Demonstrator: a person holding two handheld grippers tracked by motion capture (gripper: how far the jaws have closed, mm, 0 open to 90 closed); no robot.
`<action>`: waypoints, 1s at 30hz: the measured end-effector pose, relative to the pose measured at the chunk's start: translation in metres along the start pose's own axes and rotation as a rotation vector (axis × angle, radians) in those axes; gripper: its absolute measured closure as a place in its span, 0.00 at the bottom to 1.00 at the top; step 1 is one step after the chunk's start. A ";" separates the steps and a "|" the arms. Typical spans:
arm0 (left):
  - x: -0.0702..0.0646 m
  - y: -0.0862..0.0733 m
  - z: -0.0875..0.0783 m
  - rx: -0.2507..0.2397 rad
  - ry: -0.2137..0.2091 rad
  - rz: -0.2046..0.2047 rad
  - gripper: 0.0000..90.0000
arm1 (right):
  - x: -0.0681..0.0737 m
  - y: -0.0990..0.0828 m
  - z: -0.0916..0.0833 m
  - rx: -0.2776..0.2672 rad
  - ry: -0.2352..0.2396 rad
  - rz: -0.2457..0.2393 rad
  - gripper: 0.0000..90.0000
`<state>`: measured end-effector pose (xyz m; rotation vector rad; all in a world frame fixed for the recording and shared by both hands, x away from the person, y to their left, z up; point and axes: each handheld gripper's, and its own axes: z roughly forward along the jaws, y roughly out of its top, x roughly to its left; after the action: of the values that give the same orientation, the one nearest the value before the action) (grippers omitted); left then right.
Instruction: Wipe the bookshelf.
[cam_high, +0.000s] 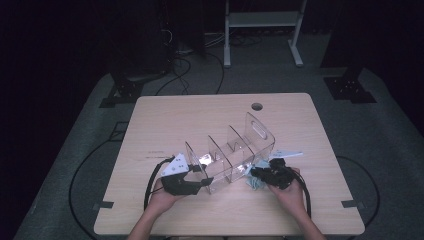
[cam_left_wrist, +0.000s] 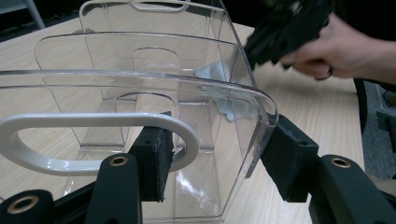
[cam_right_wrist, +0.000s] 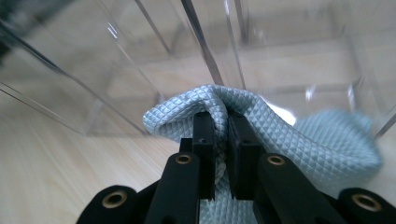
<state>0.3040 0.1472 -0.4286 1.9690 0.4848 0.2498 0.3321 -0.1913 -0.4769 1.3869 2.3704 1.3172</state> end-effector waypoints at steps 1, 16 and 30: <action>0.000 0.000 0.000 0.000 0.000 0.000 0.51 | -0.001 -0.002 0.005 0.027 -0.007 0.001 0.92; 0.000 0.000 0.000 -0.002 0.002 -0.008 0.51 | -0.001 0.001 0.001 0.004 0.001 0.008 0.92; 0.001 0.000 0.000 -0.007 0.005 -0.016 0.51 | 0.010 0.002 -0.005 -0.015 0.027 -0.029 0.92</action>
<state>0.3046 0.1471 -0.4289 1.9575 0.5021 0.2460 0.3254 -0.1865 -0.4690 1.3343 2.3830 1.3515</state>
